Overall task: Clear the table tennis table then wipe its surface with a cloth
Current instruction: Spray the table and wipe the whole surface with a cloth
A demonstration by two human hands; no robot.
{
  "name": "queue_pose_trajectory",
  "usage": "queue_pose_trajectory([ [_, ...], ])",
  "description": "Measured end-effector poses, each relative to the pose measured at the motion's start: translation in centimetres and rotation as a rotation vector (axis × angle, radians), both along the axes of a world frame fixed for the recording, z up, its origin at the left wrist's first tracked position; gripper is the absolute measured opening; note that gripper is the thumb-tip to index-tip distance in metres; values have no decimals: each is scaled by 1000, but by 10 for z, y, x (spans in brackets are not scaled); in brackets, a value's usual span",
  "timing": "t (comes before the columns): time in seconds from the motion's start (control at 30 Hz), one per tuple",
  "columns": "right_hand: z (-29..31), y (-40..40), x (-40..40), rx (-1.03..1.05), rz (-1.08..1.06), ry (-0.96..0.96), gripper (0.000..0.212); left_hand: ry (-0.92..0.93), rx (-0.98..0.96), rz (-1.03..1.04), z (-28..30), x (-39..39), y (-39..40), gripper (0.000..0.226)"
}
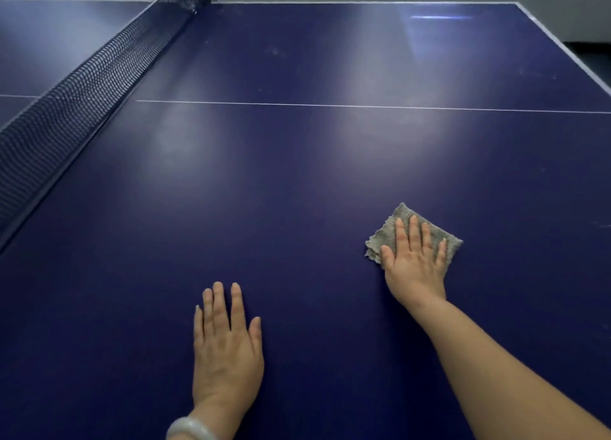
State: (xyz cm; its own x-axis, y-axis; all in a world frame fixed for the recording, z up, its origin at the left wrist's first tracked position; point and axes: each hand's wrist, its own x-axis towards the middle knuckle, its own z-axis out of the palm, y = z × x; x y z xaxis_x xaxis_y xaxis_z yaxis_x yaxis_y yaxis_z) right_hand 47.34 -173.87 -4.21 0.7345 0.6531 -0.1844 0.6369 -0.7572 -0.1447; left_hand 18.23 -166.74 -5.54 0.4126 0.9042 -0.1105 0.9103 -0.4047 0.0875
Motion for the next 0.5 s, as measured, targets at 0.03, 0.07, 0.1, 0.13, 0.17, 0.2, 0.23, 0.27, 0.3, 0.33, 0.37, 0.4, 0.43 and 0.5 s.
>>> queue_pose_trajectory([
  [0.03,-2,-1,-16,21,31,3,63,6,21,7,-1,2,1,68],
  [0.07,-4,-5,-36,40,101,-12,63,2,35,9,0,3,1,67],
  [0.1,-7,-13,-59,61,199,-34,63,-3,41,12,2,4,1,67],
  [0.13,-9,-23,-79,76,298,-53,64,-3,38,11,4,3,1,67],
  [0.17,-10,-36,-93,95,388,-52,63,3,29,11,5,3,1,68],
  [0.2,-11,-47,-97,91,472,-43,62,6,26,9,5,2,1,68],
  [0.23,-11,-55,-92,73,537,-37,61,4,31,10,4,2,0,67],
  [0.27,-11,-59,-78,64,549,-36,62,2,38,11,4,3,0,66],
  [0.3,-11,-58,-62,66,484,-36,63,-2,40,12,3,3,0,65],
  [0.33,-9,-52,-45,61,358,-41,66,-9,40,14,3,4,0,65],
  [0.37,-7,-40,-31,44,205,-48,67,-13,40,16,3,4,0,66],
  [0.4,-5,-24,-19,23,64,-43,66,-5,38,17,2,4,0,67],
  [0.43,-3,-4,-13,9,-41,-16,64,7,31,15,2,4,0,69],
  [0.5,0,39,-16,14,-118,37,63,3,27,3,1,4,0,72],
])
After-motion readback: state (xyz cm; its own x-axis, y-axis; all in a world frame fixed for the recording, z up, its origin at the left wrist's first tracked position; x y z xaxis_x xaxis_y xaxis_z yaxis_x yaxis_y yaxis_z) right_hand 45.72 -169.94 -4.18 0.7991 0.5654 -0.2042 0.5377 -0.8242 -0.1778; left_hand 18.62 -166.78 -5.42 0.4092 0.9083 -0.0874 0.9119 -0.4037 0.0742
